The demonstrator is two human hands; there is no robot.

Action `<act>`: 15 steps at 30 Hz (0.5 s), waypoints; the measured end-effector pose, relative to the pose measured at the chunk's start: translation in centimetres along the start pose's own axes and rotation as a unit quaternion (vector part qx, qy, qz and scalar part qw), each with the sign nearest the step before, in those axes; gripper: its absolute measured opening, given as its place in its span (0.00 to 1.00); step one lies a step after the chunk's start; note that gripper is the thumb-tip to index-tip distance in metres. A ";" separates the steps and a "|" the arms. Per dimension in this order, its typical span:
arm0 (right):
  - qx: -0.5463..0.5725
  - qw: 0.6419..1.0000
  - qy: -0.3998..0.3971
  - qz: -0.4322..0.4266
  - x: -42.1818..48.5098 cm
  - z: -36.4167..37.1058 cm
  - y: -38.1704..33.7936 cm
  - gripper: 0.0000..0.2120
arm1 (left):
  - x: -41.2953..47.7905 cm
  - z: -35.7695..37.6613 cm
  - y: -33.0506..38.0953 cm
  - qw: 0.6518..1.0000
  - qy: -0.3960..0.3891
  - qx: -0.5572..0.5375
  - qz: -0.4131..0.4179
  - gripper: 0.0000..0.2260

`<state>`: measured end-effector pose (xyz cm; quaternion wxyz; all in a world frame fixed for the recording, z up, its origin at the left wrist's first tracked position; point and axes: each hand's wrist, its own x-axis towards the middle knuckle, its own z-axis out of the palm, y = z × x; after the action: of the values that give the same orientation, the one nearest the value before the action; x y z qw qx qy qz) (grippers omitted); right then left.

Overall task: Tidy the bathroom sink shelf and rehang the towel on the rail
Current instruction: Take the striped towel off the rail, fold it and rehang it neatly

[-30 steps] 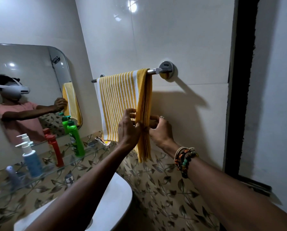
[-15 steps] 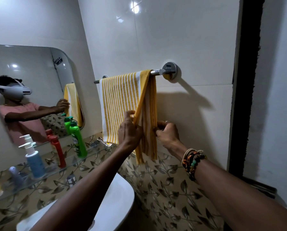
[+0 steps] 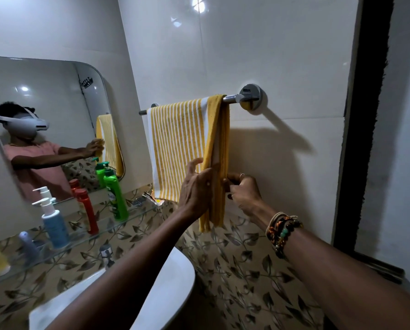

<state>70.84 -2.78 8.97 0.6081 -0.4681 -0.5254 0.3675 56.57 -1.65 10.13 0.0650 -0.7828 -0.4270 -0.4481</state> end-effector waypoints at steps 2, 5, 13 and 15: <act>0.005 1.000 -0.014 0.004 -0.2 -0.1 -0.1 0.13 | 0.3 0.2 0.6 0.999 0.007 -0.034 -0.042 0.13; 0.002 1.000 -0.021 0.007 -0.3 -0.3 -0.2 0.18 | 0.6 0.1 1.2 0.997 0.021 -0.038 -0.066 0.18; 0.010 1.000 0.014 0.002 -0.5 -0.7 -0.1 0.09 | 0.1 -0.4 0.1 0.990 0.096 -0.055 -0.082 0.08; 0.010 1.000 0.016 0.013 -0.7 -0.7 -0.1 0.08 | -0.2 -0.5 -0.3 0.988 0.105 -0.070 -0.084 0.09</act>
<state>71.41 -3.59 8.83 0.6161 -0.4744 -0.5059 0.3735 56.02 -1.82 10.20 0.0166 -0.6956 -0.4491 -0.5604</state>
